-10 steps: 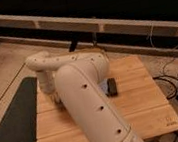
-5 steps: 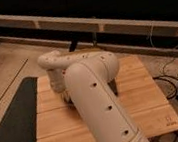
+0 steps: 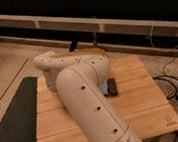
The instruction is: Drag the ceramic bowl in a circle
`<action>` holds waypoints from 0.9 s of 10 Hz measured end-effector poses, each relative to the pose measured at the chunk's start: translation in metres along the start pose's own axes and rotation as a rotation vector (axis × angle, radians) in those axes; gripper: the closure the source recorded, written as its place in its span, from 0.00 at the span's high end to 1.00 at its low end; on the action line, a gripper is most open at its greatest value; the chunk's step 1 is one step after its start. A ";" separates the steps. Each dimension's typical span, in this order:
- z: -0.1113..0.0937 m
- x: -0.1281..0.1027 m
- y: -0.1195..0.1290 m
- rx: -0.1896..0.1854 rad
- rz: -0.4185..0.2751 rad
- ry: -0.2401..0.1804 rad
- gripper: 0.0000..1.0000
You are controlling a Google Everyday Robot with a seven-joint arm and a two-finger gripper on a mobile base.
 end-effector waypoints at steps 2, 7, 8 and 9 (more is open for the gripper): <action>0.004 0.016 -0.004 0.027 0.030 0.055 0.80; -0.012 0.008 -0.001 0.053 0.030 0.027 0.80; -0.033 -0.008 0.013 0.065 -0.023 -0.036 0.80; -0.065 -0.025 0.032 0.098 -0.090 -0.123 0.80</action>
